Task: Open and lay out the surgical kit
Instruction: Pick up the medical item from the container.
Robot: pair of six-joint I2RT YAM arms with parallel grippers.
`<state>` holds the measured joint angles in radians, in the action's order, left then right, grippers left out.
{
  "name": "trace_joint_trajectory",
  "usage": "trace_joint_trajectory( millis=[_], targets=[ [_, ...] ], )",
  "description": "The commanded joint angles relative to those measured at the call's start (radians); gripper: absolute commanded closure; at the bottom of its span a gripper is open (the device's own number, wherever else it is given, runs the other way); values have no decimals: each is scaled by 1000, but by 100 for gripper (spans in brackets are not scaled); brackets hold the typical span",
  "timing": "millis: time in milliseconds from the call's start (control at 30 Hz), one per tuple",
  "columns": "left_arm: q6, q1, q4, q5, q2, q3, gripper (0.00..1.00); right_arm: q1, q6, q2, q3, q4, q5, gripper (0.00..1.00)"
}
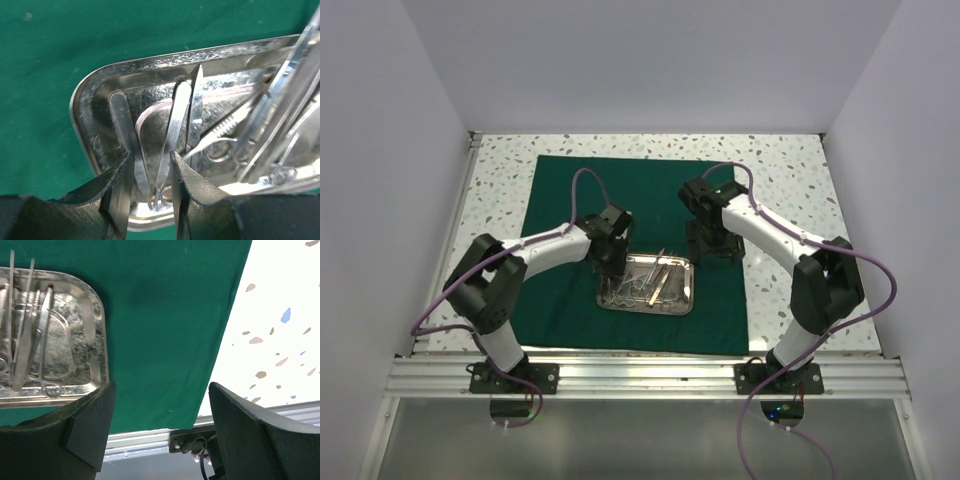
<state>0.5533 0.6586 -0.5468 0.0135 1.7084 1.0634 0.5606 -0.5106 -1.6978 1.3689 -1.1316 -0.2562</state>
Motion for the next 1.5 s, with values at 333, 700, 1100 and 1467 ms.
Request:
trace_joint_trajectory(
  millis=[333, 700, 1100, 1467],
  targets=[
    [97, 10, 25, 82, 121, -39, 62, -2, 41, 64, -24, -65, -57, 22],
    [68, 0, 74, 29, 281, 3, 81, -1, 47, 53, -5, -51, -44, 24],
    [10, -16, 90, 6, 356, 44, 100, -7, 57, 46, -4, -48, -54, 27],
    [-39, -16, -140, 154, 166, 312, 100, -5, 44, 12, 42, -31, -25, 30]
  ],
)
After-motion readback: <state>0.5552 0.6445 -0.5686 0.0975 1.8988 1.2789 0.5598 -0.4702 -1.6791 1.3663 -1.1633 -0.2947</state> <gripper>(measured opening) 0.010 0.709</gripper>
